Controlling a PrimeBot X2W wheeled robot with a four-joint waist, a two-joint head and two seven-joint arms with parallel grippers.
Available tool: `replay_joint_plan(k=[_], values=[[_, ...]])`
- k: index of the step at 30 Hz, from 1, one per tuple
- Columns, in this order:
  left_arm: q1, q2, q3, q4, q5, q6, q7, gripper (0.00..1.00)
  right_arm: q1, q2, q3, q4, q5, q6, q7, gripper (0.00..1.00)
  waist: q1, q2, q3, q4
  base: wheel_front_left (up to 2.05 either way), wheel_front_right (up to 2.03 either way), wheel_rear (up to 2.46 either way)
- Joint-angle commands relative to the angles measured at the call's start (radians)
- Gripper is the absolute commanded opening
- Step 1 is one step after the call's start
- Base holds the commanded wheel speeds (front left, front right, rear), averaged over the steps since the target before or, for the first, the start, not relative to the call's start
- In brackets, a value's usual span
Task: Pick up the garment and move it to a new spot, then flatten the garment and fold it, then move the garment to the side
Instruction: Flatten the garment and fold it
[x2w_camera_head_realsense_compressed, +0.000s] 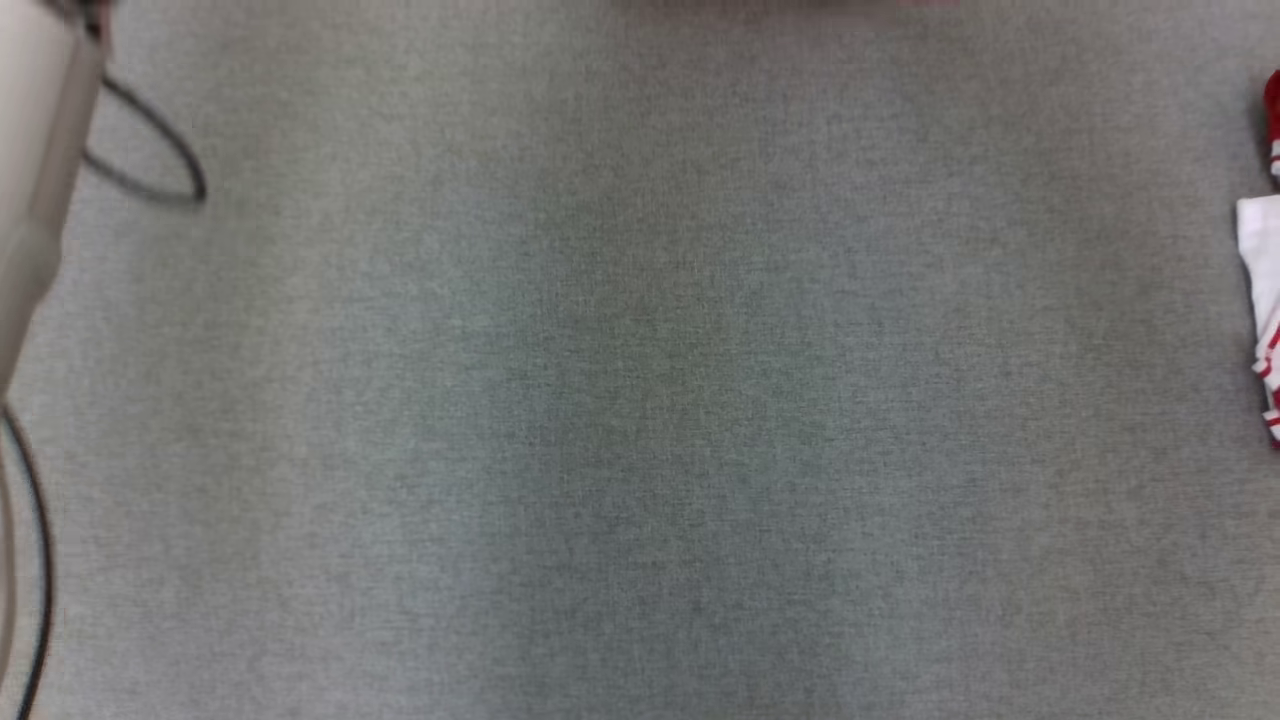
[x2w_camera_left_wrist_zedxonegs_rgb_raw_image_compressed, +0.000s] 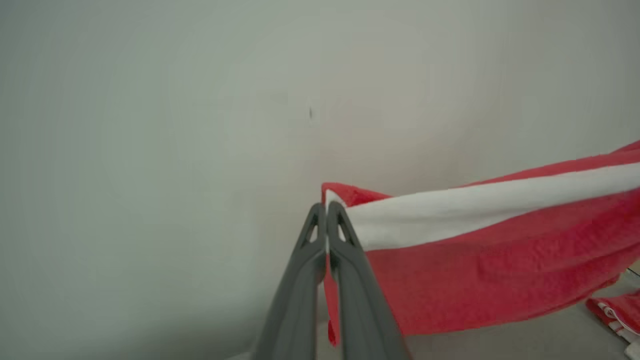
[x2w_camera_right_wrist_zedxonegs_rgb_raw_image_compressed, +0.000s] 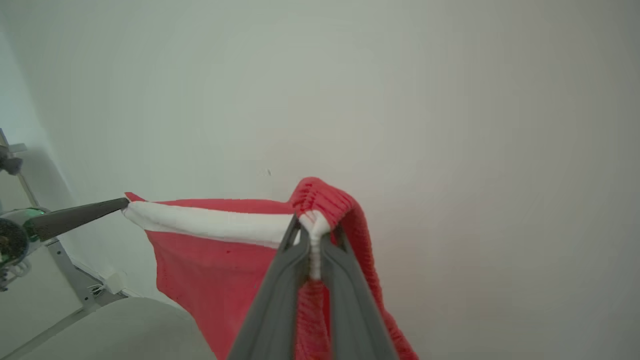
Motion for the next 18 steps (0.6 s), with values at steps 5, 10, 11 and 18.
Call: replay_joint_plan(k=[5,10,11,18], values=[[0.132,0.104,-0.079,-0.103,-0.110,0.002,0.059,0.00,0.145,-0.060,0.071,-0.076,0.070,-0.003,0.034,0.00,0.0000,0.0000,-0.065,-0.018,0.00,0.00,0.00],[0.278,0.210,-0.138,-0.219,-0.220,0.002,0.129,0.00,0.292,-0.105,0.160,-0.166,0.108,-0.002,0.073,0.00,0.0000,0.0000,-0.150,-0.034,0.00,0.00,0.00],[0.311,0.229,-0.146,-0.237,-0.238,0.002,0.138,0.00,0.320,-0.117,0.176,-0.182,0.117,-0.003,0.079,0.00,0.0000,0.0000,-0.167,-0.035,0.00,0.00,0.00],[0.495,0.316,-0.193,-0.336,-0.341,0.002,0.223,0.00,0.484,-0.184,0.259,-0.278,0.161,-0.003,0.131,0.00,0.0000,0.0000,-0.266,-0.047,0.00,0.00,0.00]])
